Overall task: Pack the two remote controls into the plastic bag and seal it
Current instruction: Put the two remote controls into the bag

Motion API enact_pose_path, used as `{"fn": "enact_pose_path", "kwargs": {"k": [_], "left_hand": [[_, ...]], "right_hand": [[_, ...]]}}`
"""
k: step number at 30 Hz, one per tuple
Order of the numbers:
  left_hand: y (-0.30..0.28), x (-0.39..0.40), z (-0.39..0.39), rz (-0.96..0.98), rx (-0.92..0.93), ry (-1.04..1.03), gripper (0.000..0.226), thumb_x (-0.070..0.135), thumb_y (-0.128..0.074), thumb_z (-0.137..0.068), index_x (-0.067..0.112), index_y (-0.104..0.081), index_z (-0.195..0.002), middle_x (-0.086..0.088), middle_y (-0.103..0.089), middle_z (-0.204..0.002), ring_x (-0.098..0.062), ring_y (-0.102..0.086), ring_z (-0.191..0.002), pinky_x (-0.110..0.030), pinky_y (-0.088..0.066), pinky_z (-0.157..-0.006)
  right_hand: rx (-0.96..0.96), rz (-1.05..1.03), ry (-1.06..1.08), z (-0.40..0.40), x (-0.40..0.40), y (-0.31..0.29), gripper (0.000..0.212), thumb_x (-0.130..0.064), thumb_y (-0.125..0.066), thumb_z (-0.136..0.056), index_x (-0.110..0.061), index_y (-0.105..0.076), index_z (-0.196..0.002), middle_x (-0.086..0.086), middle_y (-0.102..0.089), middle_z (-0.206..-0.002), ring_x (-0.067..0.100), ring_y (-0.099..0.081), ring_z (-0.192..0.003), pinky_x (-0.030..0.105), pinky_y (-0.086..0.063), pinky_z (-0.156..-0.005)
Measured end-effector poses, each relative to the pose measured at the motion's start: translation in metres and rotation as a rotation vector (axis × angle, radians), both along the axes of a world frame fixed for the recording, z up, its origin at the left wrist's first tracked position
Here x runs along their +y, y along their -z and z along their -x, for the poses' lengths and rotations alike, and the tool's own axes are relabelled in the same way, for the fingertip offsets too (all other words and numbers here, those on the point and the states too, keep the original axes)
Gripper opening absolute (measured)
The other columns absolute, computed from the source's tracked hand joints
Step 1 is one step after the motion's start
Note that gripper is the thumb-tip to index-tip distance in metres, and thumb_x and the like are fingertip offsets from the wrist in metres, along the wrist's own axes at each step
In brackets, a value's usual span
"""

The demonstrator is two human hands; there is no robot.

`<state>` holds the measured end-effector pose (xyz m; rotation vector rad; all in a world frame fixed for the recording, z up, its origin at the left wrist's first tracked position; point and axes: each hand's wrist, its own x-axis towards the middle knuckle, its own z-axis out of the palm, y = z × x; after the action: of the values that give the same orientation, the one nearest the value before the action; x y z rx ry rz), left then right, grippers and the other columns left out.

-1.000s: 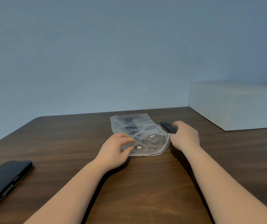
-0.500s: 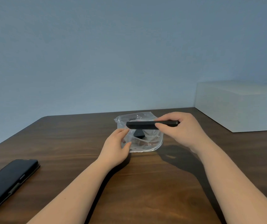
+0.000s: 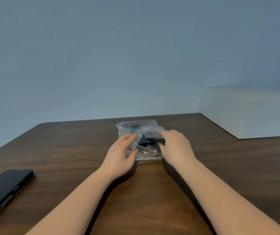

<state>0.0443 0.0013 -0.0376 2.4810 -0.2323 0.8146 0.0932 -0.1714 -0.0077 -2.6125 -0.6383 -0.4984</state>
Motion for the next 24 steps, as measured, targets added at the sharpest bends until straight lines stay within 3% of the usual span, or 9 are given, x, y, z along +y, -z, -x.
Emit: {"fn": "enact_pose_path", "kwargs": {"k": [2, 5, 10, 14, 24], "left_hand": [[0.001, 0.001, 0.0, -0.001, 0.001, 0.003, 0.051, 0.014, -0.058, -0.086, 0.018, -0.041, -0.135, 0.009, -0.048, -0.123, -0.002, -0.051, -0.082, -0.017, -0.036, -0.085], [0.002, 0.002, 0.0, -0.003, 0.011, 0.005, 0.051, 0.014, -0.058, -0.086, 0.017, -0.042, -0.134, 0.005, -0.05, -0.128, -0.004, -0.05, -0.085, -0.017, -0.036, -0.087], [0.003, 0.003, -0.001, -0.004, 0.038, 0.0, 0.051, 0.015, -0.058, -0.086, 0.017, -0.042, -0.135, 0.005, -0.051, -0.129, -0.007, -0.051, -0.087, -0.018, -0.036, -0.088], [0.005, 0.003, -0.002, -0.018, 0.044, 0.008, 0.05, 0.015, -0.058, -0.086, 0.018, -0.044, -0.134, 0.006, -0.052, -0.129, -0.007, -0.051, -0.086, -0.019, -0.038, -0.088], [0.006, 0.004, -0.004, -0.031, 0.049, 0.014, 0.048, 0.016, -0.057, -0.087, 0.019, -0.044, -0.133, 0.004, -0.052, -0.13, -0.01, -0.051, -0.096, -0.021, -0.039, -0.092]], "right_hand": [[0.033, 0.004, 0.0, -0.001, 0.002, 0.005, 0.027, -0.006, -0.055, -0.089, -0.013, -0.052, -0.115, 0.009, -0.057, -0.107, 0.023, -0.052, -0.089, 0.032, -0.044, -0.07], [0.09, 0.03, 0.011, 0.001, 0.006, 0.01, 0.035, -0.009, -0.062, -0.087, -0.014, -0.041, -0.114, 0.009, -0.049, -0.107, 0.023, -0.045, -0.078, 0.033, -0.042, -0.066], [0.174, 0.066, 0.016, -0.006, 0.008, 0.015, 0.018, -0.023, -0.065, -0.087, -0.014, -0.049, -0.088, 0.007, -0.043, -0.105, 0.023, -0.048, -0.08, 0.036, -0.049, -0.073], [0.165, 0.135, 0.014, -0.011, 0.009, 0.022, 0.013, -0.021, -0.059, -0.091, -0.013, -0.063, -0.099, 0.009, -0.053, -0.112, 0.027, -0.055, -0.095, 0.038, -0.051, -0.079], [0.127, 0.235, 0.042, -0.016, 0.025, 0.03, 0.025, -0.008, -0.043, -0.089, -0.01, -0.057, -0.109, 0.012, -0.058, -0.112, 0.03, -0.052, -0.105, 0.037, -0.043, -0.071]]}}
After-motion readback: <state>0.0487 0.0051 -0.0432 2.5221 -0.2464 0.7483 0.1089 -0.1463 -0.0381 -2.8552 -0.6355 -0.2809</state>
